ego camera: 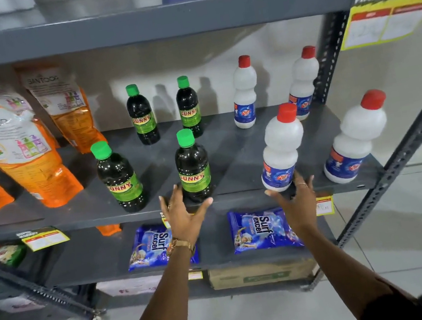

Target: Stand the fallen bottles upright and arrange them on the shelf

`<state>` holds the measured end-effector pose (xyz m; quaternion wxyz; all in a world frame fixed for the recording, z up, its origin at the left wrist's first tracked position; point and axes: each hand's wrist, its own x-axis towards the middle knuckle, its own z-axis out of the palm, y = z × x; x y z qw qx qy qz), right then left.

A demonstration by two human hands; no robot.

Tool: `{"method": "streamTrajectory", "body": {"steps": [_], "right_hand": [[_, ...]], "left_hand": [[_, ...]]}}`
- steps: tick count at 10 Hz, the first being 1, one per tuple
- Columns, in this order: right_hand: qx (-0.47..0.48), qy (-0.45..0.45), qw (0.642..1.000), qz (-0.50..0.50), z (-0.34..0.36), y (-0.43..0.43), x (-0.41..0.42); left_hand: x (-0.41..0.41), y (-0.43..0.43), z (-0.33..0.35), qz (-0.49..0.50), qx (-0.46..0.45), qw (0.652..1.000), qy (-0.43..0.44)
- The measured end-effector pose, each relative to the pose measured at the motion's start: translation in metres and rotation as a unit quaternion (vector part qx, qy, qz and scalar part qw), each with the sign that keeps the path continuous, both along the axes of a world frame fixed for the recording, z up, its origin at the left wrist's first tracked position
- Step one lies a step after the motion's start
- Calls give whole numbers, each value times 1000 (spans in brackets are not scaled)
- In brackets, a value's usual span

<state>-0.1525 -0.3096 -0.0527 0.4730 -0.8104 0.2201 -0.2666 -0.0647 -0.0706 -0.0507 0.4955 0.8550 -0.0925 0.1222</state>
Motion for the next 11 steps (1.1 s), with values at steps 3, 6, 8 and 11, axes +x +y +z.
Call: {"method": "streamTrajectory", "body": {"steps": [3,6,8,11], "right_hand": [[-97,-2,995,-1,5,3,7],[-121,17,992,15,6,2,4],[-118,39,992,12,6,3,7],[-152,124,980,46,28,3,0]], "left_hand": [[3,1,-5,1,-14,1000,18],[5,0,-5,14,-4,999,31],[7,3,-4,9,14,998,64],[9,12,25,-40,1,990,132]]}}
